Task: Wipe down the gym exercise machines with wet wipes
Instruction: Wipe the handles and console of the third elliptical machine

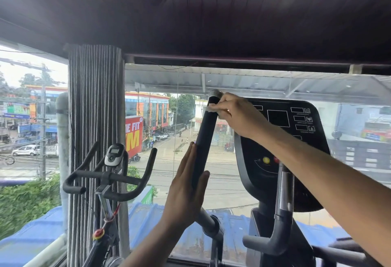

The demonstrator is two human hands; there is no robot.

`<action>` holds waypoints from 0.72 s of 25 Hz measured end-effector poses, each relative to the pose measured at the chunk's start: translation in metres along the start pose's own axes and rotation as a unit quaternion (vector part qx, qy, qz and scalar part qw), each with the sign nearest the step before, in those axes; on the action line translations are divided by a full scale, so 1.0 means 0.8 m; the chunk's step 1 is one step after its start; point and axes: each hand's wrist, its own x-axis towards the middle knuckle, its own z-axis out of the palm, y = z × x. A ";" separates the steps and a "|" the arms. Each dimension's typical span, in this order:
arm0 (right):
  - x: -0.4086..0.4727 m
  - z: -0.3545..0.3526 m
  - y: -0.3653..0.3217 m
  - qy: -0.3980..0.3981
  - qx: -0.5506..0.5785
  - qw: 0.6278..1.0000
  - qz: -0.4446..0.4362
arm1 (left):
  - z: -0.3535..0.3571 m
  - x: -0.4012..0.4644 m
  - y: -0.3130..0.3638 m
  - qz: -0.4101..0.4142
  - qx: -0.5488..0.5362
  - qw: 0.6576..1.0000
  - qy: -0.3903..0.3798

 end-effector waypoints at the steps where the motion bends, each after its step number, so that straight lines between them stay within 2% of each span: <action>1: 0.008 -0.006 0.004 -0.016 -0.023 1.000 -0.013 | 0.000 0.000 0.000 0.002 0.005 1.000 0.002; 5: 0.037 -0.021 0.008 -0.042 -0.085 0.995 -0.033 | -0.002 0.001 0.005 0.012 0.015 1.000 0.001; 11: 0.033 0.004 0.006 0.053 -0.052 0.997 -0.004 | -0.010 -0.004 0.018 0.020 0.122 0.992 -0.031; 14: 0.024 0.005 -0.005 0.014 -0.059 0.997 -0.039 | -0.015 -0.003 0.014 0.039 0.134 0.989 -0.042; 16: 0.025 -0.005 -0.006 -0.024 -0.073 0.994 -0.073 | -0.013 -0.004 0.014 0.037 0.124 0.991 -0.021; 18: 0.037 -0.014 0.005 -0.028 -0.110 0.991 -0.077 | -0.007 -0.008 0.015 0.025 0.113 0.993 0.007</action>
